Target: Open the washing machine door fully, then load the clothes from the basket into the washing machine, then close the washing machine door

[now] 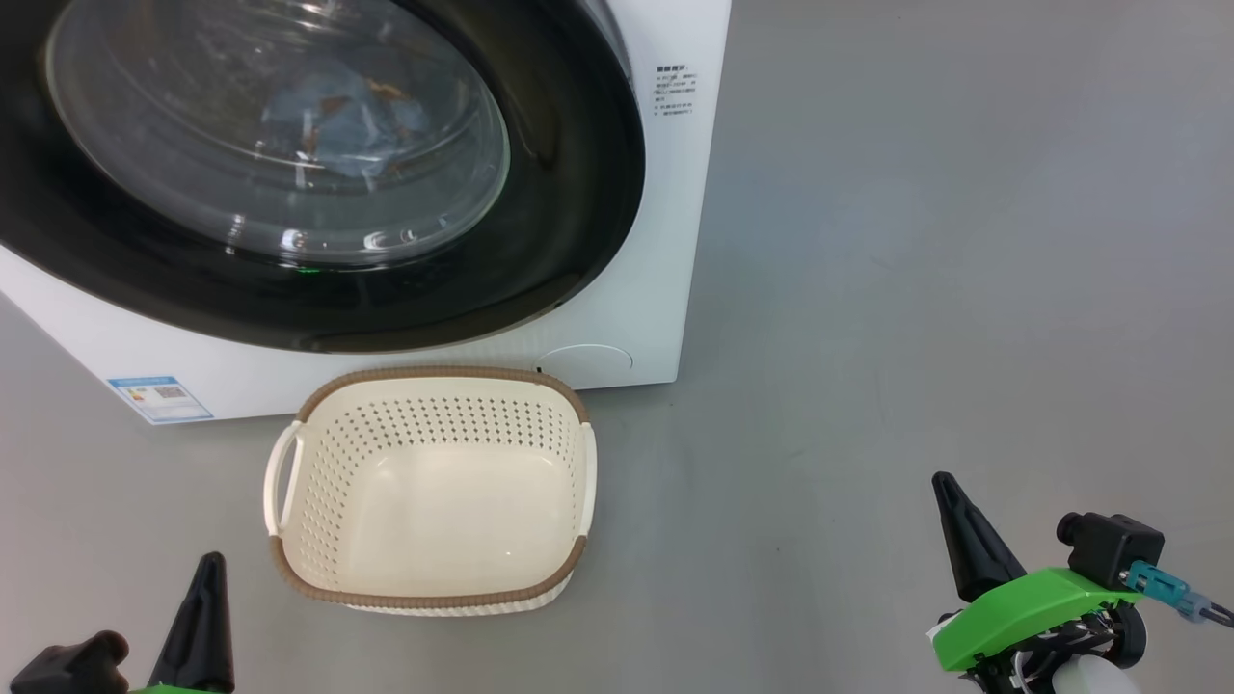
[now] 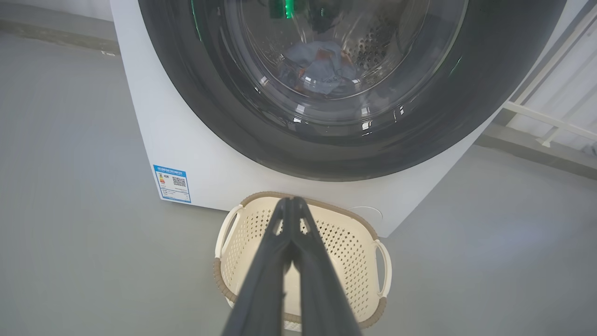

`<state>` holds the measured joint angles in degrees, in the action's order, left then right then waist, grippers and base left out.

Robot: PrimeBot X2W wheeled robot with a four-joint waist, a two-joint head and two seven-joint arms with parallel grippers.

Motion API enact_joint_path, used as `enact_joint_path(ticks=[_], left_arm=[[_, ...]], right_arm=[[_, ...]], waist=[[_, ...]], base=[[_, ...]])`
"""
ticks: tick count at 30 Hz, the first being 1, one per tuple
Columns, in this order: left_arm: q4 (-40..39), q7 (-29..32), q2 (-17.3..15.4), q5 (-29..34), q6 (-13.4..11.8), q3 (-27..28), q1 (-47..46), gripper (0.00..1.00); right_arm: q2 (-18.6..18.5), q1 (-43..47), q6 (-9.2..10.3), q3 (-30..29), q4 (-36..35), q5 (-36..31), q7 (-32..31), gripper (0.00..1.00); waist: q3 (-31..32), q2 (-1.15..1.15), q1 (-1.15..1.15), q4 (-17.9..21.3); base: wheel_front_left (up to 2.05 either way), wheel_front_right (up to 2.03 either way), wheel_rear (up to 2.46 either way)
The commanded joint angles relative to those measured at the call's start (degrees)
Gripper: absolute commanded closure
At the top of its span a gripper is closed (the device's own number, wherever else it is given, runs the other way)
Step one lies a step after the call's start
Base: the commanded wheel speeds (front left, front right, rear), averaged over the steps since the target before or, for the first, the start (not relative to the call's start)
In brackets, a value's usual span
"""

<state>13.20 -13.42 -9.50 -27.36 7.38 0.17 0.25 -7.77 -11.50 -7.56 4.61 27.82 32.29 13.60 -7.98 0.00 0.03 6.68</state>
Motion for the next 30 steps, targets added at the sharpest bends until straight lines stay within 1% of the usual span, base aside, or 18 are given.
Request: enact_joint_path(ticks=[1, 4, 30], left_arm=[[-1.07, 0.37, -0.82, -1.60, -0.06, 0.63, -0.37, 1.00], [-0.91, 0.83, -0.67, -3.29, -0.06, 0.72, -0.61, 1.00], [-0.19, 4.80, 0.68, -17.27, 0.04, 1.62, -2.07, 1.00]], right_arm=[[-0.57, -0.49, 0.01, -0.59, -1.68, 1.58, -0.45, 1.00], [-0.45, -0.40, 0.01, -0.83, -1.94, 3.13, -0.93, 1.00], [0.59, 0.83, 0.02, -2.94, -4.53, 15.91, -5.05, 1.00]], waist=[[0.09, 0.00, 0.01, -0.13], [0.23, 0.00, -0.02, -0.30], [1.91, 0.00, -0.02, -1.73]], base=[[0.00, 0.00, 0.00], [0.00, 0.00, 0.00], [0.00, 0.00, 0.00]])
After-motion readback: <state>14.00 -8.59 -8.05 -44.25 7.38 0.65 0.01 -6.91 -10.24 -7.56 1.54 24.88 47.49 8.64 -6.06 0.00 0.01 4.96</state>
